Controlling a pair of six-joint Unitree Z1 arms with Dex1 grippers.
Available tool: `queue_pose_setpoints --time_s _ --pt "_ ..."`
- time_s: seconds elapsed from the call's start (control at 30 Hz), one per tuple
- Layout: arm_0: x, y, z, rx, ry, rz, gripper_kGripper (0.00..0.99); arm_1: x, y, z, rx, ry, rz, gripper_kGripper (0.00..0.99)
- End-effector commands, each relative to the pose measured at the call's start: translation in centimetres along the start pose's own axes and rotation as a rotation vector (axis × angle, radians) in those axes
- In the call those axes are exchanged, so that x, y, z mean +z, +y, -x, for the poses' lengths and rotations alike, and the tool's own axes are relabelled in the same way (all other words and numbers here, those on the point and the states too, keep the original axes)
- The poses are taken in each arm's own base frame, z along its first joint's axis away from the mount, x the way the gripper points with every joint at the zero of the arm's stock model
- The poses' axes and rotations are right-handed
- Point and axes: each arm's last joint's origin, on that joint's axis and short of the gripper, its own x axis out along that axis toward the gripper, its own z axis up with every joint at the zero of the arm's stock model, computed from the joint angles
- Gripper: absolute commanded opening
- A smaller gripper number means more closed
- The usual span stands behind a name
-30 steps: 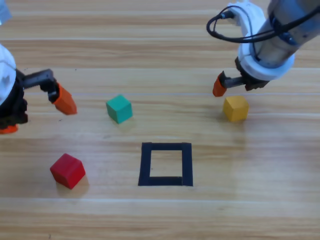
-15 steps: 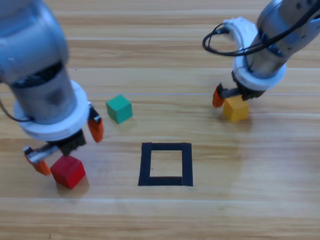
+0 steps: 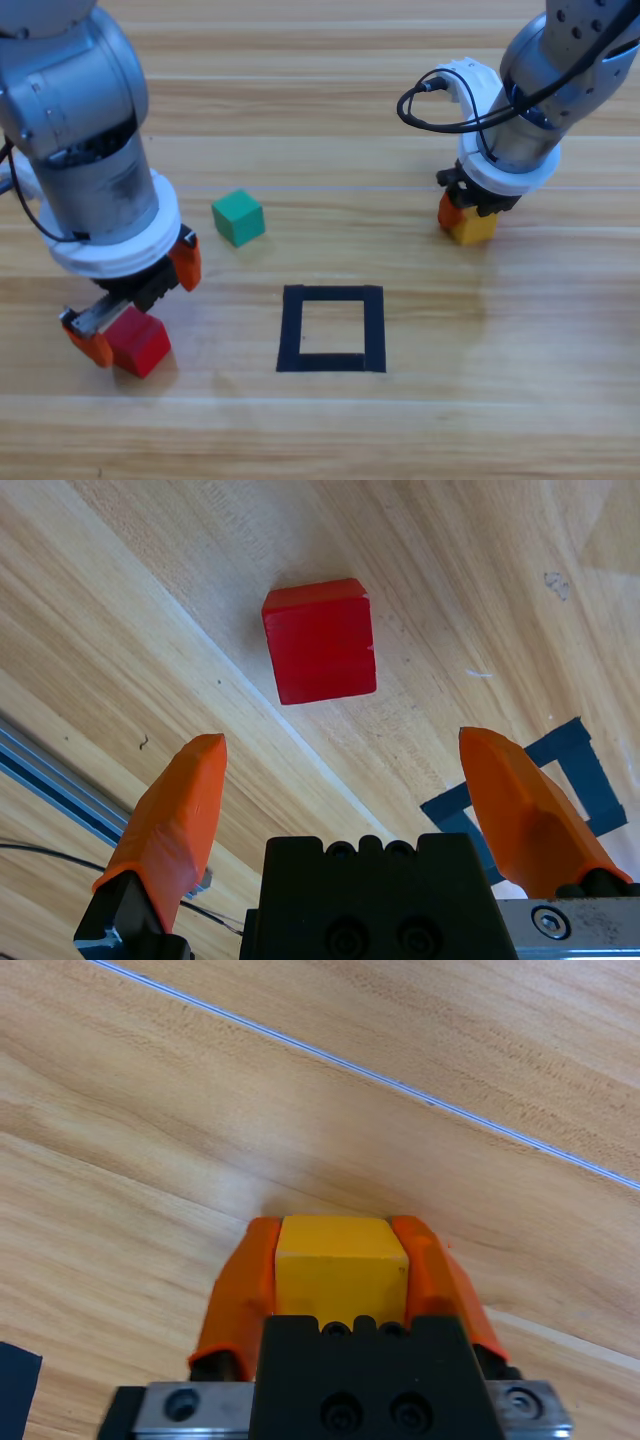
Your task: Stack the blocks in the rectangular block: red at the bottom, yellow in the middle, green on top
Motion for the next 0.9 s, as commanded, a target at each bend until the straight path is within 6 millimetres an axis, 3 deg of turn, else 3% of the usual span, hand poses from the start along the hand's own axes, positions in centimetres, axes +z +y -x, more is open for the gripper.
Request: queue_pose_setpoints --time_s 0.03,0.5,0.67,0.9 --pt "1.3 -0.8 -1.9 0.049 0.014 0.091 0.989 -1.8 -1.5 -2.2 -0.023 0.100 -0.014 0.015" --pt "2.9 -0.7 -4.8 0.065 0.030 0.170 0.985 -5.6 0.9 7.2 0.016 0.004 0.005 0.023" --pt "3.3 -0.2 -5.6 0.060 0.033 0.169 0.989 -6.4 1.2 8.9 0.024 -0.021 -0.014 0.017" --pt "3.3 0.0 -7.0 0.069 0.032 0.161 0.988 -7.6 1.1 9.7 0.022 -0.015 -0.038 0.020"
